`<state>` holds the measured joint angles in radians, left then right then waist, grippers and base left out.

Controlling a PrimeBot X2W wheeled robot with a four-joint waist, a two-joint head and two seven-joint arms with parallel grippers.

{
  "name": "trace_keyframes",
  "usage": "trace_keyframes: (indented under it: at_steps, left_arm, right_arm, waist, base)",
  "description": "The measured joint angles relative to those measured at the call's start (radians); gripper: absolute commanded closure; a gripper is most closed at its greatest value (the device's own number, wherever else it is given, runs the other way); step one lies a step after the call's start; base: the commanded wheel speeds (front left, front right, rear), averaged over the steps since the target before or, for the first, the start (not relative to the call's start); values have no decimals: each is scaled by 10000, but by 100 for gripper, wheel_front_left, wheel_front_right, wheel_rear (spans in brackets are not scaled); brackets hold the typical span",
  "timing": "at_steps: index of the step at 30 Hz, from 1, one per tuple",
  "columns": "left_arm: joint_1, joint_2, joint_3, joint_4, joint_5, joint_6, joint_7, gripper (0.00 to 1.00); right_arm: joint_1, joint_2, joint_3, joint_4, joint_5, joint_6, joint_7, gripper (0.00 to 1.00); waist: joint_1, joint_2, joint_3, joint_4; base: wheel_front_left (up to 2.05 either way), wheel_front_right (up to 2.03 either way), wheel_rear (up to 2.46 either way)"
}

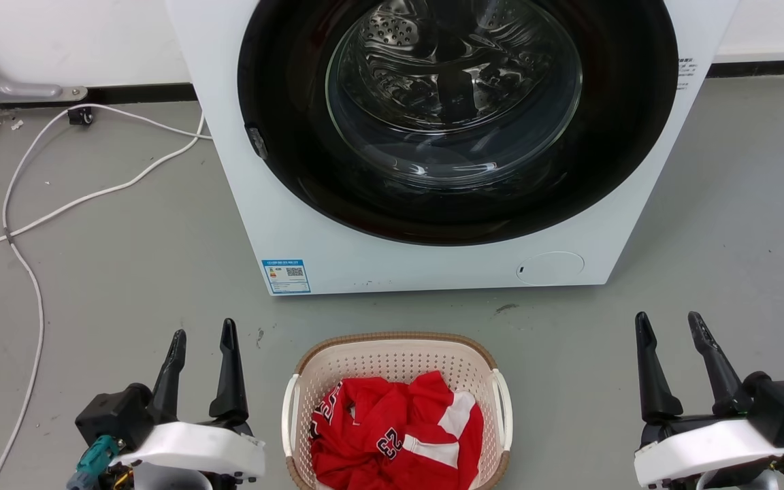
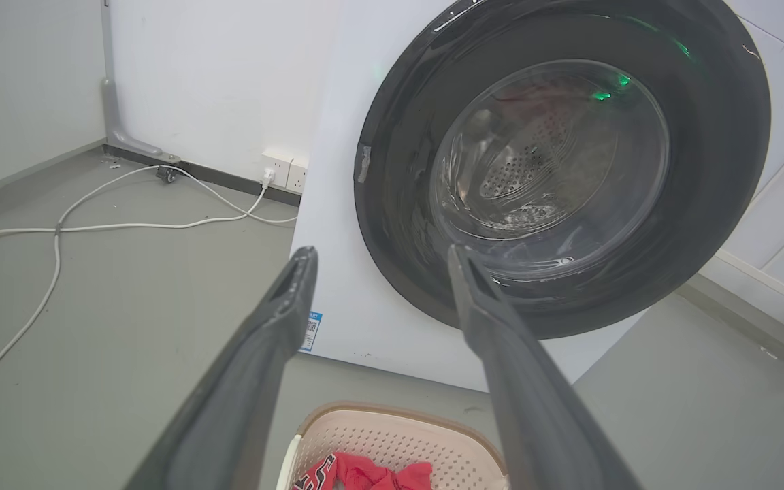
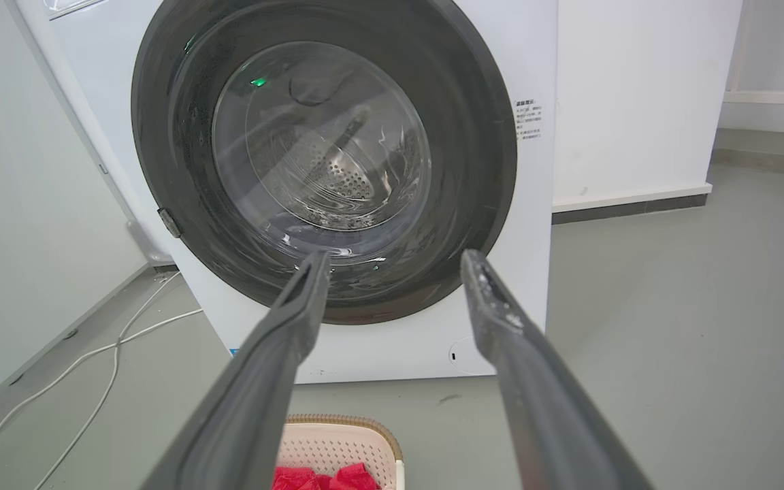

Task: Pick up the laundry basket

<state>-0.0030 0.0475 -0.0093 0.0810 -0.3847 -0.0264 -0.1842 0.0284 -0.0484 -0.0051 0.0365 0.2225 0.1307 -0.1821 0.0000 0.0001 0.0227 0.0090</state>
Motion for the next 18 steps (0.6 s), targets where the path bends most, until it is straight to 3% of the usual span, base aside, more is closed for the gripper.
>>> trace_keyframes:
  at_steps: [18]
  left_arm:
    - [167,8,-144,-59,1693,180,-397,0]
  right_arm:
    - [181,-2,54,-56,-1783,2,-395,0]
  waist:
    - [0,0,-34,55]
  base:
    - [0,0,0]
